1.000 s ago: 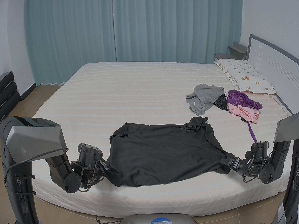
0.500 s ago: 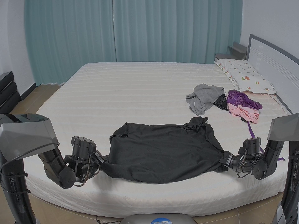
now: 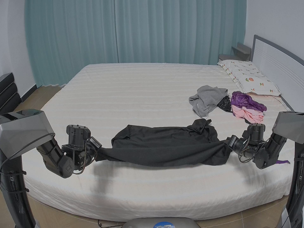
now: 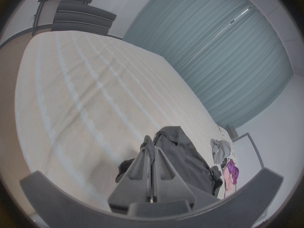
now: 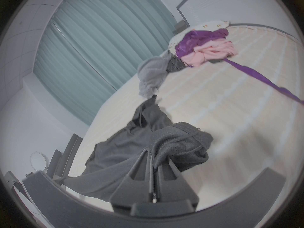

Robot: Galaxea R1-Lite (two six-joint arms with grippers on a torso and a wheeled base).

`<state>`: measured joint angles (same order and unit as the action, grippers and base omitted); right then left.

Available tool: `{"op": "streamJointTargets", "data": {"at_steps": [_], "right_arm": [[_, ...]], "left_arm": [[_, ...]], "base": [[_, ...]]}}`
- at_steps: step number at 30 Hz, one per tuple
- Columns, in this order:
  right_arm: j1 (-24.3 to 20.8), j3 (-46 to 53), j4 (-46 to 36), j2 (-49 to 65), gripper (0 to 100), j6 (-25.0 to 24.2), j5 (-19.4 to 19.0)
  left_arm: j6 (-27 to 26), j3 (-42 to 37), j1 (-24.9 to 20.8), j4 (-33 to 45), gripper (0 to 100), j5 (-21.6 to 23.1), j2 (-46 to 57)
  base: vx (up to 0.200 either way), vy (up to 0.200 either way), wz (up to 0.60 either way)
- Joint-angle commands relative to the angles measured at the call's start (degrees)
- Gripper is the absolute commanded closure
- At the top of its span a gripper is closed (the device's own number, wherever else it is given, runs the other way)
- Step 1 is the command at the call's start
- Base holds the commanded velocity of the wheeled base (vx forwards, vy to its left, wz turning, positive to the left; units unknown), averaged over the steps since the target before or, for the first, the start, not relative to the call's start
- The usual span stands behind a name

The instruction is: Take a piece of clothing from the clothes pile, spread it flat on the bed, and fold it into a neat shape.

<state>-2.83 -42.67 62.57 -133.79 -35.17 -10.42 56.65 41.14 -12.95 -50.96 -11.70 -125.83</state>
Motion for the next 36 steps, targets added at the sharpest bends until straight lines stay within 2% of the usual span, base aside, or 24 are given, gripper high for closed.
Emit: {"op": "streamJointTargets", "data": {"at_steps": [1,7,13,14,21,28,29,36], "right_arm": [[-0.78,-9.10,-2.81,-3.32,100,-0.51,1.02],[-1.48,-20.88,-9.93,-8.85,100,-0.51,2.60],[-2.27,-26.68,-11.60,-13.34,100,-0.43,4.62],[-2.27,-26.59,-11.51,-13.69,0,-0.34,4.62],[-1.30,-22.37,-11.33,-9.03,0,-0.69,2.86],[-0.07,-11.39,-11.60,-0.07,0,0.10,-1.97],[-0.07,-7.61,-11.60,1.96,0,0.37,-4.25],[-0.60,-2.07,-11.42,-0.51,0,4.67,-5.57]], "left_arm": [[0.13,4.91,1.87,0.07,100,0.01,-3.28],[-0.05,9.31,1.78,0.07,100,-0.07,-7.50],[-0.05,11.85,1.87,0.16,100,-0.07,-10.31],[-0.05,11.94,1.87,0.16,100,-0.07,-10.66],[-0.05,11.50,1.87,0.16,100,-0.07,-11.28],[-0.05,9.75,1.61,0.16,100,-0.07,-10.57],[-0.05,9.66,1.61,0.16,100,-0.07,-10.22],[-0.05,8.34,1.34,0.07,100,-0.07,-9.34]], "base": [[0.000,0.000,0.00],[0.000,0.000,0.00],[0.000,0.000,0.00],[0.000,0.000,0.00],[0.000,0.000,0.00],[0.000,0.000,0.00],[0.000,0.000,0.00],[0.000,0.000,0.00]]}}
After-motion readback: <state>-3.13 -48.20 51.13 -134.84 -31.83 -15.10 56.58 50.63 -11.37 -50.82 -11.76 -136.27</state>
